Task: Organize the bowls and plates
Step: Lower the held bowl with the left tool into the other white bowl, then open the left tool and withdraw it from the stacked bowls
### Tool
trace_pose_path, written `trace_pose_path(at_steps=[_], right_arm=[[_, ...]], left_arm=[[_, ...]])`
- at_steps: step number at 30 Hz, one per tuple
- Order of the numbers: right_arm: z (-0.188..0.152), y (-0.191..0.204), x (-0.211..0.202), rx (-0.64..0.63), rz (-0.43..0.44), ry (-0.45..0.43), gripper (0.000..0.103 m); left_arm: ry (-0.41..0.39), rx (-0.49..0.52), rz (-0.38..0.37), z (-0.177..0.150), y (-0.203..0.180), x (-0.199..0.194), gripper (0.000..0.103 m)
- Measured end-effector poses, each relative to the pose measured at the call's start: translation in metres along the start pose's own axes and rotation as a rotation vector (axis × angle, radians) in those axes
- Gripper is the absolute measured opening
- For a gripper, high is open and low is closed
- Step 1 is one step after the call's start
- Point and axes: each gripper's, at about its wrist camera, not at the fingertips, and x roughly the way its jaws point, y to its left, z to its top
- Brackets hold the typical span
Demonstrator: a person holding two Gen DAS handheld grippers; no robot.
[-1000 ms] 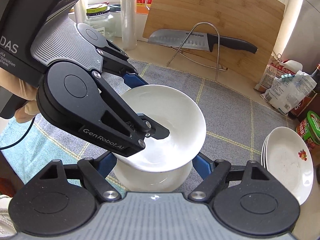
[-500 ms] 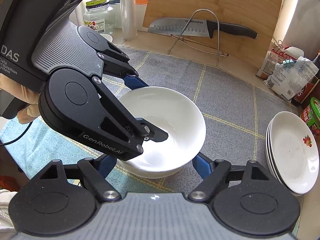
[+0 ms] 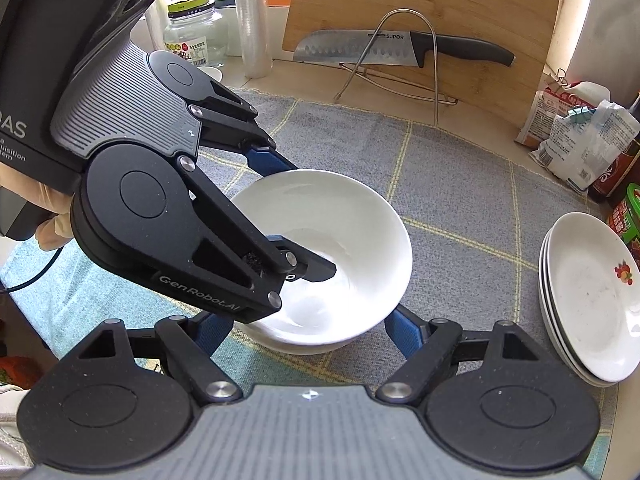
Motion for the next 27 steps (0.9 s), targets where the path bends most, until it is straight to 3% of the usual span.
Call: trace_pose_path(at_steps=[7, 10, 16, 18, 23, 27], right_arm=[[-0.001, 0.0, 0.006, 0.01, 0.025, 0.005, 0.087], [-0.002, 0.002, 0.002, 0.014, 0.035, -0.027, 0.103], [-0.002, -0.001, -0.009, 0.027, 0.026, -0.069, 0.103], [-0.004, -0.004, -0.011, 0.041, 0.018, -0.081, 0.103], [-0.008, -0.012, -0.015, 0.078, -0.006, -0.094, 0.103], [-0.008, -0.016, -0.019, 0.101, -0.025, -0.111, 0.103]], left_arm=[[-0.005, -0.02, -0.001, 0.0, 0.003, 0.001, 0.06], [-0.01, -0.028, -0.004, -0.001, 0.004, 0.0, 0.062], [-0.045, -0.061, 0.003, -0.007, 0.01, -0.013, 0.065], [-0.067, -0.084, 0.011, -0.011, 0.013, -0.021, 0.074], [-0.136, -0.164, 0.041, -0.019, 0.025, -0.041, 0.081], [-0.186, -0.211, 0.094, -0.03, 0.028, -0.054, 0.094]])
